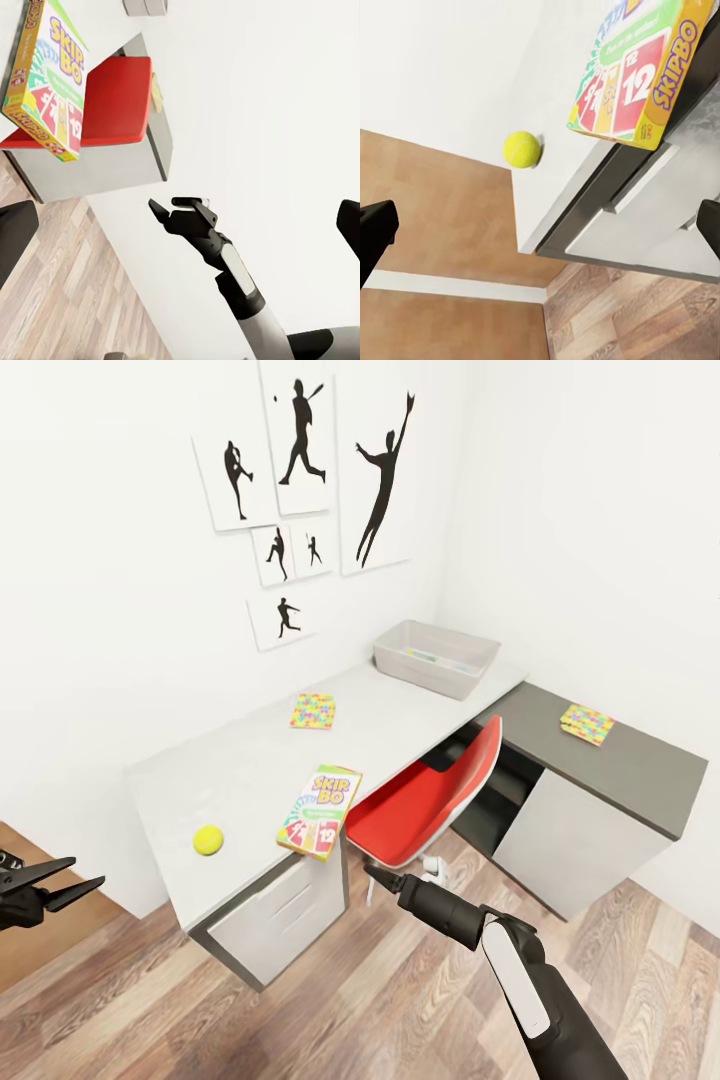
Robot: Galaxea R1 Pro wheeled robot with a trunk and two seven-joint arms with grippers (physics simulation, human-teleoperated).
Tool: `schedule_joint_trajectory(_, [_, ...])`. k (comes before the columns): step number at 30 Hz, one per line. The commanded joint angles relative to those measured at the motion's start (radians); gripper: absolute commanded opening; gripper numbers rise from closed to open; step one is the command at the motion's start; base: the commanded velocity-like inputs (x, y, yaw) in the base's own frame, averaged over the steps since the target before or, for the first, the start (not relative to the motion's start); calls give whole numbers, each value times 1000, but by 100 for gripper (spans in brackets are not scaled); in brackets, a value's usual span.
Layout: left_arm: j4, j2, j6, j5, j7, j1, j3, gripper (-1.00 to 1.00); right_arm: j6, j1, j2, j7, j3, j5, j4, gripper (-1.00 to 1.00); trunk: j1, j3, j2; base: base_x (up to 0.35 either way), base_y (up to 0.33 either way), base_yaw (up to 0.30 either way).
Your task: Put all the toys in the child's room - the three board games (two on the bed and one on the table), the two jigsaw puzzles on the table, and the tennis ball on the table - inside the toy box on the table in the child's room.
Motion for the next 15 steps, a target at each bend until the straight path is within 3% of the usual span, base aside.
schedule_joint_trajectory(1, [1,1,11,6,-4,-2,-6,100,7,-1,0,-1,-1,-6,0,100,1,0,-2,0,0,0])
schedule_joint_trajectory(15, [1,-1,11,6,-4,-2,-7,100,7,-1,0,-1,-1,-6,0,100,1,23,-2,0,0,0])
